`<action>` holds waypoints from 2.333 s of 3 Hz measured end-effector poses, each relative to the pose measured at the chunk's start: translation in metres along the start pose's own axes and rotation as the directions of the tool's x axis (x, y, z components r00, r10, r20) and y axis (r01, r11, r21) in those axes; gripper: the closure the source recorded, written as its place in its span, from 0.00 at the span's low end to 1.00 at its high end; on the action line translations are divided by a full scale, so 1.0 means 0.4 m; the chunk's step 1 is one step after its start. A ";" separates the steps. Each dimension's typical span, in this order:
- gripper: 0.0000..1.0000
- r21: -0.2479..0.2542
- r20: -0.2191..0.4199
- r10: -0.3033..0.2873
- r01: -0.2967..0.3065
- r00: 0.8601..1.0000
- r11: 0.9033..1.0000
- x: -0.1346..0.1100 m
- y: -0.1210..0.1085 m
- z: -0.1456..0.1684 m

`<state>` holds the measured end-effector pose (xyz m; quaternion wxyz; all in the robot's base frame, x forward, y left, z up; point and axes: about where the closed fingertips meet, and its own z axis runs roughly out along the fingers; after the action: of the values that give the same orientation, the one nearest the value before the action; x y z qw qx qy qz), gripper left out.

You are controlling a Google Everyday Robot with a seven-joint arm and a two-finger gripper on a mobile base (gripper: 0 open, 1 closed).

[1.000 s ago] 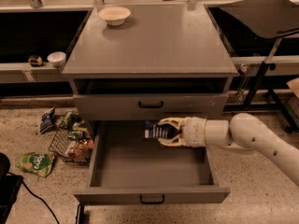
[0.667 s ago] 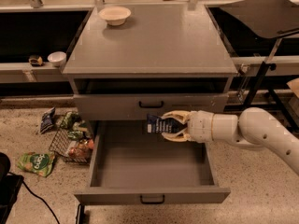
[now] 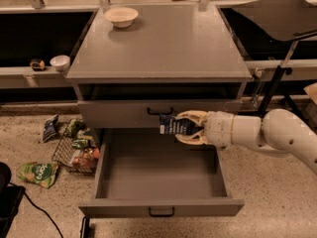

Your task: Pick rxbar blueberry from middle drawer and place on counter

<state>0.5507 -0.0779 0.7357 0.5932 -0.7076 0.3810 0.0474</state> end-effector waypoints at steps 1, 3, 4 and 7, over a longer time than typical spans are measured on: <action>1.00 0.020 -0.024 -0.104 0.104 0.994 0.994 -0.049 -0.142 -0.068; 1.00 0.010 -0.034 -0.208 0.209 0.977 0.978 -0.073 -0.330 -0.112; 1.00 0.039 -0.045 -0.188 0.190 0.981 0.981 -0.040 -0.384 -0.126; 1.00 0.107 -0.124 -0.107 0.121 0.986 0.987 0.116 -0.531 -0.167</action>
Offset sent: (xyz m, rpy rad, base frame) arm 0.0709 -0.0299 0.1906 -0.1761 -0.2487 0.0763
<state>0.6843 -0.1574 0.9017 0.6108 -0.6949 0.3762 -0.0503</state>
